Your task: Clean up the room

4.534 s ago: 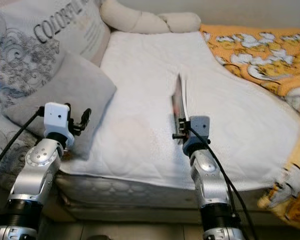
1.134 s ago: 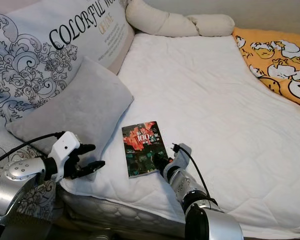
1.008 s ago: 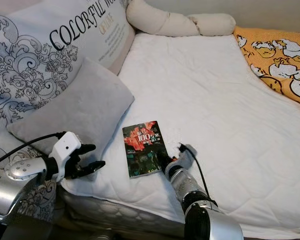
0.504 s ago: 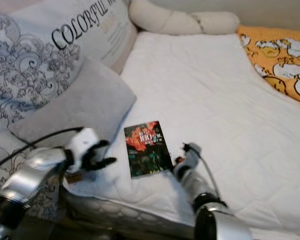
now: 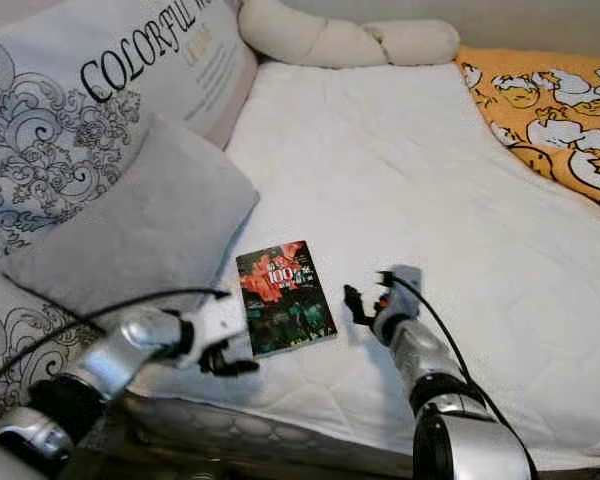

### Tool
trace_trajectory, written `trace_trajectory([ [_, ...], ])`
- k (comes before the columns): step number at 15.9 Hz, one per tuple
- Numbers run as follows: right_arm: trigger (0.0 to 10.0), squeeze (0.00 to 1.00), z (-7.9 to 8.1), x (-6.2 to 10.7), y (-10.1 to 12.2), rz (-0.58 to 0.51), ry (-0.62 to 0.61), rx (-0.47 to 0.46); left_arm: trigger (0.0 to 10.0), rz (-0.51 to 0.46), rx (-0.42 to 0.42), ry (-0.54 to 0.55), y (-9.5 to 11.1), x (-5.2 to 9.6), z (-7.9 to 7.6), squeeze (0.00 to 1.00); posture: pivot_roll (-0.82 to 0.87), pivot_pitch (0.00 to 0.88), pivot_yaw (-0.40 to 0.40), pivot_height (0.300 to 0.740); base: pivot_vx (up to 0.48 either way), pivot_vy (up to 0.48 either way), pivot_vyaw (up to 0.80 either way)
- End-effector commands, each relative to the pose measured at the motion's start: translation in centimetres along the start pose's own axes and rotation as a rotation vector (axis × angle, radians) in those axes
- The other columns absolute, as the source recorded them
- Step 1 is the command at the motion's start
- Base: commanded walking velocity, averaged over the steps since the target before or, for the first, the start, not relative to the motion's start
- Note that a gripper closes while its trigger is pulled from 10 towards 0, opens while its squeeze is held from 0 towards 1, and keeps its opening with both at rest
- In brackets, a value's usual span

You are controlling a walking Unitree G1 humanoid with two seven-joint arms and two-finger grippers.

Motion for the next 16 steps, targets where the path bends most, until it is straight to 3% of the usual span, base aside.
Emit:
trace_trajectory([
  [1, 10.0, 0.0, 1.1, -0.4, 0.6, -0.009, 0.026, 0.081, 10.0, 0.042, -0.035, -0.006, -0.3, -0.3, 0.0, 0.0, 0.03, 0.0, 0.042, 0.74, 0.0, 0.0, 0.0],
  [4, 10.0, 0.0, 2.8, -0.7, -0.4, 0.045, 0.11, 0.128, 10.0, 0.215, -0.084, 0.061, -1.7, -1.5, 0.3, 0.0, 0.02, 0.0, 0.04, 0.74, 0.0, 0.0, 0.0],
  [6, 10.0, 0.0, 3.7, -0.7, -1.6, 0.124, 0.199, 0.15, 10.0, 0.296, -0.115, 0.209, -2.1, -1.5, 1.5, 0.0, 0.02, 0.0, 0.039, 0.74, 0.0, 0.0, 0.0],
  [8, 10.0, 0.0, 3.6, -0.5, -2.5, 0.186, 0.226, 0.167, 10.0, 0.333, -0.11, 0.3, -2.5, -1.3, 2.3, 0.0, 0.02, 0.0, 0.036, 0.74, 0.0, 0.0, 0.0],
  [12, 10.0, 0.0, 3.6, -0.3, -3.1, 0.231, 0.255, 0.047, 10.0, 0.346, -0.096, 0.358, -3.1, -1.2, 2.5, 0.0, 0.02, 0.0, 0.033, 0.74, 0.0, 0.0, 0.0],
  [16, 10.0, 0.0, 4.2, -0.3, -2.6, 0.229, 0.312, -0.108, 10.0, 0.239, 0.012, 0.386, -2.1, -2.0, 2.1, 0.0, 0.02, 0.0, 0.032, 0.74, 0.0, 0.0, 0.0],
])
Point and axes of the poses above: a point about 5 cm out from each wrist's last joint towards the gripper, its own x axis pointing back from the gripper into the wrist, its own y axis along the axis of the wrist's last joint, z = x × y, the point moved 1 cm from there along -x, pointing out of the wrist towards the gripper, and after that the axes turned 12 degrees about -x, right-handed, at the moved point
